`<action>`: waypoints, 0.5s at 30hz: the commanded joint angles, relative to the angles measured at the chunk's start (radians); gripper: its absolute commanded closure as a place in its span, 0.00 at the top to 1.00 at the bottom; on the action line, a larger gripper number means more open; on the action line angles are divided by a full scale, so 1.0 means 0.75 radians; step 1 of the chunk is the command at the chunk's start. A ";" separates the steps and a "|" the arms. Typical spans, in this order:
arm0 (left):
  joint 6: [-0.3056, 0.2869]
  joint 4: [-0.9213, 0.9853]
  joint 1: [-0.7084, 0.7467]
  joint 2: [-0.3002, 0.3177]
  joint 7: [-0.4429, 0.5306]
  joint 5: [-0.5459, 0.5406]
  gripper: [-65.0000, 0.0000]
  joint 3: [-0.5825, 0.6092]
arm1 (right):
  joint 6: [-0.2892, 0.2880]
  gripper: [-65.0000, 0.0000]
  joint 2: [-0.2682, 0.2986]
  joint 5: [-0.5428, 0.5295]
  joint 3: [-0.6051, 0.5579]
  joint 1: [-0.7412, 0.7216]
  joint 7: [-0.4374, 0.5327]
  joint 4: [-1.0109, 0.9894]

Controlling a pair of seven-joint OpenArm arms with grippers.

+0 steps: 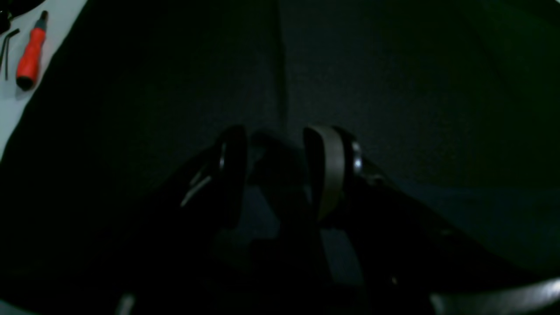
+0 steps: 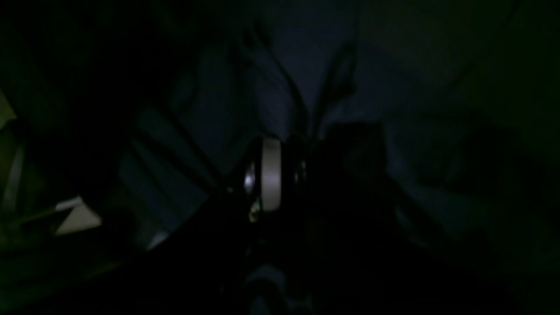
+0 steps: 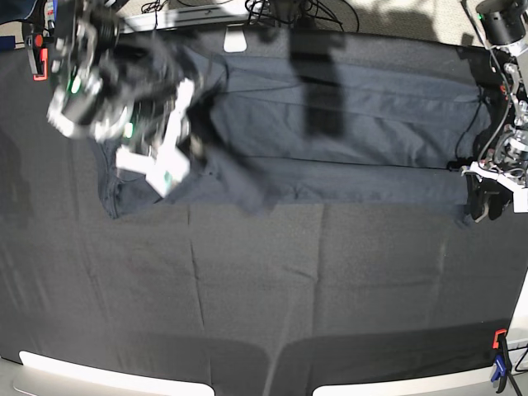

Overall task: Layout the t-shirt on the table in an organized manner, then fold the t-shirt properly
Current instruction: 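Move the right gripper to the shirt's folded end and grasp it, then hold the end with the right gripper while the left gripper approaches the other end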

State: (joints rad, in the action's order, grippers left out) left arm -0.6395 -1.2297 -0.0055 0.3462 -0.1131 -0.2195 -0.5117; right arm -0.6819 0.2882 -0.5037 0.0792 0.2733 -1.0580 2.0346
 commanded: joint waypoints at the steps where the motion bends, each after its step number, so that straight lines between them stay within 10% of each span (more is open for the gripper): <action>1: -0.006 -0.024 -0.018 0.023 0.031 -0.021 0.34 -0.006 | -0.005 0.03 0.011 -0.026 0.005 0.003 0.025 0.024; 9: -0.006 -0.024 -0.018 0.023 0.031 -0.022 0.34 -0.006 | -0.022 0.05 0.011 -0.078 0.005 0.069 -0.041 0.023; 15: -0.006 -0.024 -0.018 0.023 0.031 -0.022 0.34 -0.006 | -0.022 0.31 0.011 -0.325 0.005 0.068 -0.107 0.023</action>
State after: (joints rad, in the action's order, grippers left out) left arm -0.6395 -1.2297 -0.0055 0.3462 -0.1135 -0.2199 -0.5117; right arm -0.6888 0.2882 -0.7326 0.0792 0.3298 -1.1469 2.0346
